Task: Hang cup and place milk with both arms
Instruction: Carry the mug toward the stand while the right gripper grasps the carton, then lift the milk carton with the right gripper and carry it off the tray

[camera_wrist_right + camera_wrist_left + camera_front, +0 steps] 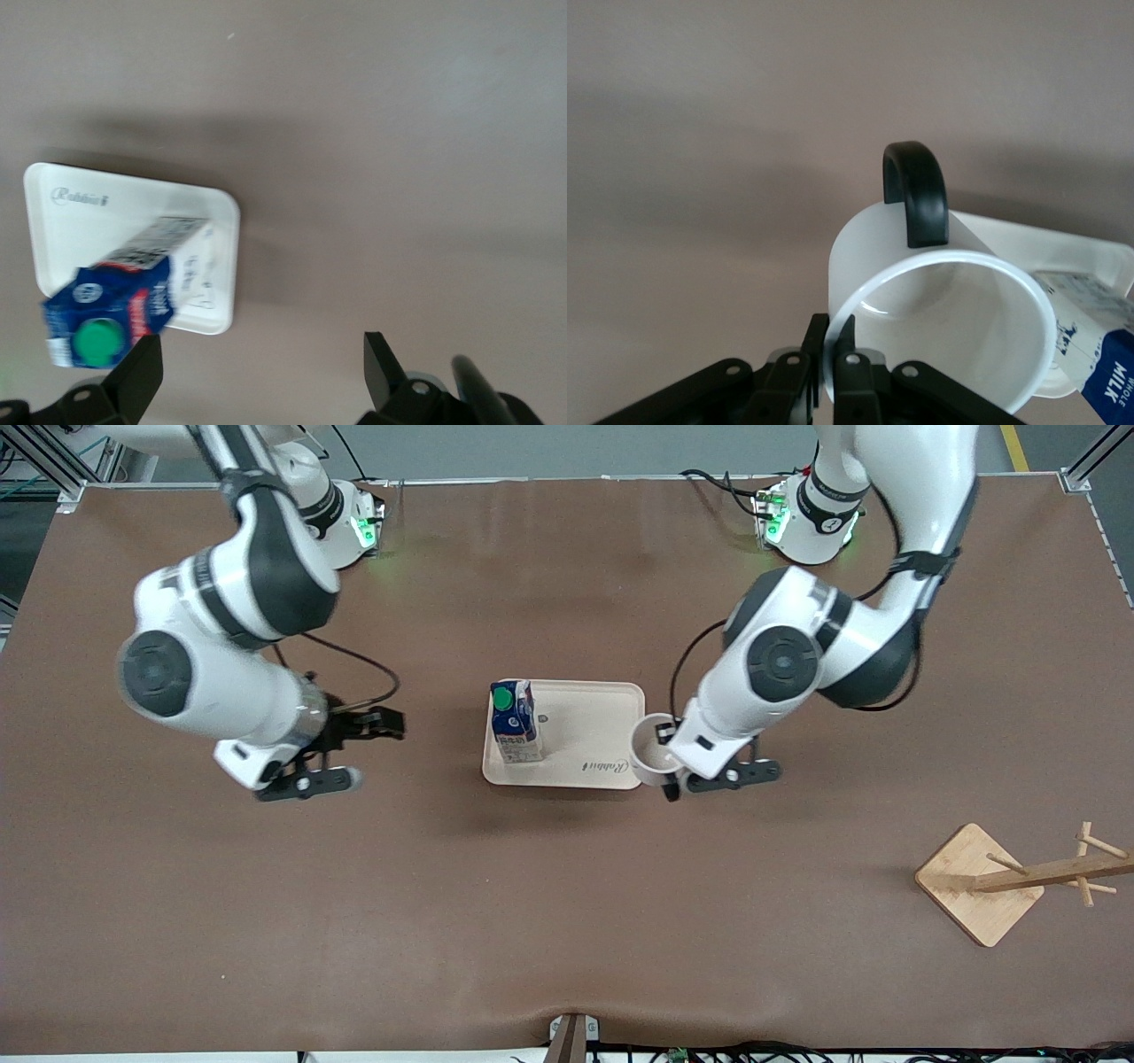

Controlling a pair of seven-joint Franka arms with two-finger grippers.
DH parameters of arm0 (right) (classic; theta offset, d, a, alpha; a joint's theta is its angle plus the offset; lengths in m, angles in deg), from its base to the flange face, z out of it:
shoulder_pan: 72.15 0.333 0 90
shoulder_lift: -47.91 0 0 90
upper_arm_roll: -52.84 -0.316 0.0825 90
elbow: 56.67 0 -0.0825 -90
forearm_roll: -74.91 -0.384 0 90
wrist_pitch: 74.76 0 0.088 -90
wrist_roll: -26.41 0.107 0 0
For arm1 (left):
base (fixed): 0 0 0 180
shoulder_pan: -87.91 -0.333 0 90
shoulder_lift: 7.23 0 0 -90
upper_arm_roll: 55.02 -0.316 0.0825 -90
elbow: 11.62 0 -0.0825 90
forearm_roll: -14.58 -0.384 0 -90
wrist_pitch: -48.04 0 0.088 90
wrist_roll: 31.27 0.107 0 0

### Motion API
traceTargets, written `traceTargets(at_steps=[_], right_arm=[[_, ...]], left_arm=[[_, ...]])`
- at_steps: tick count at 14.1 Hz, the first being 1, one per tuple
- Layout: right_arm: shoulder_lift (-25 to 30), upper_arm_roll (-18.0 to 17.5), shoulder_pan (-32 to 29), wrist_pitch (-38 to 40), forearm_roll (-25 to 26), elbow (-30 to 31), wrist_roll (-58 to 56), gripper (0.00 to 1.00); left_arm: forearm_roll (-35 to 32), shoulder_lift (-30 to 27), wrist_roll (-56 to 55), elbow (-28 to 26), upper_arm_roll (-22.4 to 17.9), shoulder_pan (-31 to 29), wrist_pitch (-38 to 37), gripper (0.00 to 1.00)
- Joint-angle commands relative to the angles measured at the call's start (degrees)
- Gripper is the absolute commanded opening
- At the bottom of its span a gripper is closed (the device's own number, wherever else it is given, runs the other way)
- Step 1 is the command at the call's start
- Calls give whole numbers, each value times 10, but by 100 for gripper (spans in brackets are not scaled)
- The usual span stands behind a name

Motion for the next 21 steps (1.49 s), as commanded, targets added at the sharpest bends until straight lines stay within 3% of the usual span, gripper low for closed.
traceTargets(at_steps=[1,11,16,21], right_arm=[[-8,6,39,-25,-8,10,59,100],[-63,7,146,-105,-8,23,161,100],[-68,8,174,-103,-1,41,160,100],[-71,8,175,-117,6,45,160,100]], left_arm=[[-9,-39,39,-2,3,-42,-23,0],[-9,-98,347,12,2,-243,-40,0],[-61,-90,468,38,1,-289,-40,0],[-67,-78,573,38,0,-334,-38,0]])
